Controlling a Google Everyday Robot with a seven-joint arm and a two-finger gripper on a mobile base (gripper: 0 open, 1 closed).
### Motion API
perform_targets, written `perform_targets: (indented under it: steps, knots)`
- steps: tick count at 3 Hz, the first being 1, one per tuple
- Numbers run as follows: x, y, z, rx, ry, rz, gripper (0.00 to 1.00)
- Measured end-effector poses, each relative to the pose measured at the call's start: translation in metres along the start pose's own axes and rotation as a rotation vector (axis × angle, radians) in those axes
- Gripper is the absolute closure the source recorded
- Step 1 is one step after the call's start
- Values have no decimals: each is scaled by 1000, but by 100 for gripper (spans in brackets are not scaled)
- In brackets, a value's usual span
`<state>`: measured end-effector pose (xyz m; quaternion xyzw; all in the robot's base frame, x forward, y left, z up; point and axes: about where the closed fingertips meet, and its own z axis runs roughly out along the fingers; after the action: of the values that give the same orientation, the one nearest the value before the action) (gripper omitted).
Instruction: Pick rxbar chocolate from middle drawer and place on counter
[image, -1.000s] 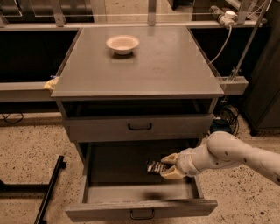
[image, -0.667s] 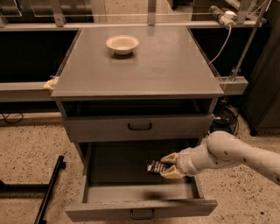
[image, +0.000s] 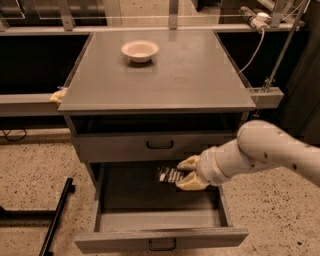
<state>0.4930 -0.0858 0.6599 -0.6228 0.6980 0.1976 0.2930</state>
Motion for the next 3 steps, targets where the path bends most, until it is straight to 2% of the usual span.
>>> perform_targets:
  steps: [1, 2, 3]
  knots:
    - [-73, -5, -61, 45, 86, -14, 100]
    - [-151, -14, -140, 164, 168, -74, 100]
    - [-171, -12, -160, 197, 172, -90, 100]
